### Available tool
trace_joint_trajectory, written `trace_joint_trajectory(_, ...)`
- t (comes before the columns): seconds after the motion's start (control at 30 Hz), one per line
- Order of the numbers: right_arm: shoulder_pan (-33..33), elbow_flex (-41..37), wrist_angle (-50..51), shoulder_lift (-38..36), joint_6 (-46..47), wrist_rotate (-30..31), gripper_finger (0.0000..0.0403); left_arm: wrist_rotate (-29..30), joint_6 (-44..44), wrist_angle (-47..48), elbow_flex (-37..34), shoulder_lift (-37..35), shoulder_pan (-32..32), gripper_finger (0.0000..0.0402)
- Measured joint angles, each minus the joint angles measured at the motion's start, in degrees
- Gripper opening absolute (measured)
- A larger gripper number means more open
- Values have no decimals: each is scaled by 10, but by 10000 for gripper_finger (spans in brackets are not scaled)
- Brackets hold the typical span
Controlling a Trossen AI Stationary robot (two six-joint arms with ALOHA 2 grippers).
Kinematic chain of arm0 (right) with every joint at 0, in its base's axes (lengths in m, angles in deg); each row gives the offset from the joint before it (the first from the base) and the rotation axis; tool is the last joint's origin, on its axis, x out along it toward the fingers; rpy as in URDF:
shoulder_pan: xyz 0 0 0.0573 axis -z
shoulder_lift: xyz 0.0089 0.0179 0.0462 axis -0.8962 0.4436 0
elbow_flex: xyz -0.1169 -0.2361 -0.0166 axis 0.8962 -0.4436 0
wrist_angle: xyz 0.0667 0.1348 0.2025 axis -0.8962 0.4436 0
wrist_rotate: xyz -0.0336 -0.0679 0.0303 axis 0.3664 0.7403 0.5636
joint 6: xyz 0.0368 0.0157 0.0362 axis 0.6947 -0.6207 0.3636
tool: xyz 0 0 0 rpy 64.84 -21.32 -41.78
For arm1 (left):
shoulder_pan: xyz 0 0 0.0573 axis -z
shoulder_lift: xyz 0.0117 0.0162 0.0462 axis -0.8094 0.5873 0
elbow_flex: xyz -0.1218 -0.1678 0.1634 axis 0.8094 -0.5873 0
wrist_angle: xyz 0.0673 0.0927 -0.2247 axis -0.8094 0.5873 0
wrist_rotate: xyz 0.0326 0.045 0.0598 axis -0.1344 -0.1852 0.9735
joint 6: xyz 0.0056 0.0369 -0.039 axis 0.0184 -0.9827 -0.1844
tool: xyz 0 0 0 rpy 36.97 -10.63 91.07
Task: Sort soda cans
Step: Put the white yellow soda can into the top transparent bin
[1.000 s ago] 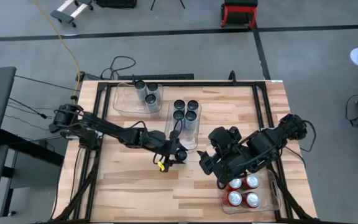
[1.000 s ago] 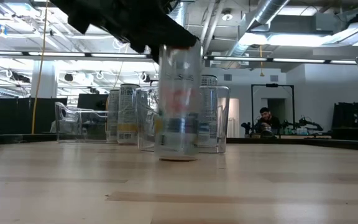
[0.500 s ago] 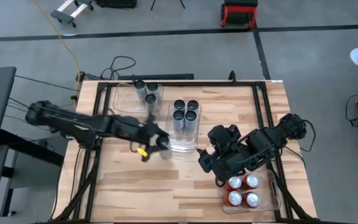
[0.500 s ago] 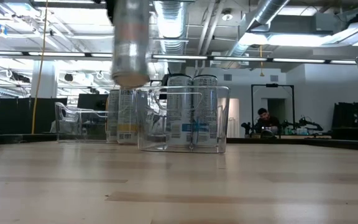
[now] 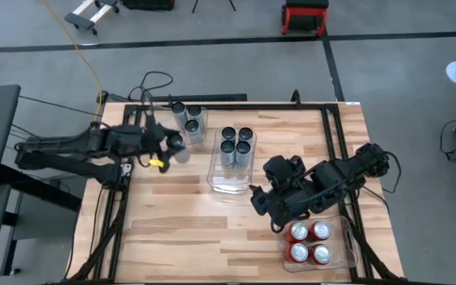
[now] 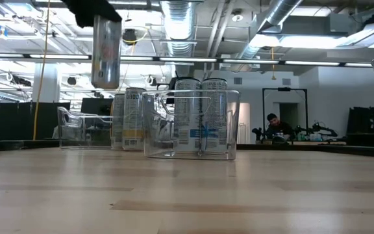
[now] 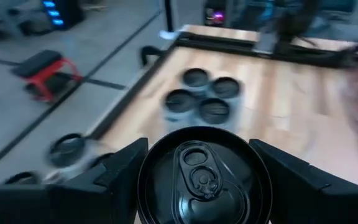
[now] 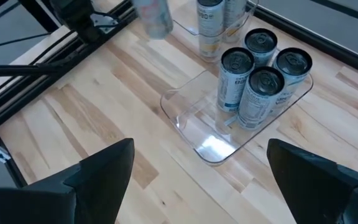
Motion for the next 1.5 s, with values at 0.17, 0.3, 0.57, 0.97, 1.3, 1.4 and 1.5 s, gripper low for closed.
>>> trace_joint_trajectory(0.17,0,0,-4,0,3,0,384,3,-14,23,0,-8,-75,253)
trace_joint_trajectory(0.3,0,0,-11,0,4,0,384,3,-22,23,0,-2,-139,253)
trace_joint_trajectory(0.57,-1,0,-19,0,5,0,384,-27,-67,-19,-12,31,-252,253)
trace_joint_trajectory(0.97,-10,0,-15,0,2,0,384,-87,-30,-157,-116,46,-341,253)
trace_joint_trajectory(1.3,10,0,0,0,-24,0,384,-87,11,-252,-198,46,-341,253)
trace_joint_trajectory(1.4,20,0,0,0,-34,0,384,-85,12,-260,-205,54,-341,253)
trace_joint_trajectory(1.5,30,0,-3,0,-47,0,384,-84,14,-260,-215,55,-340,253)
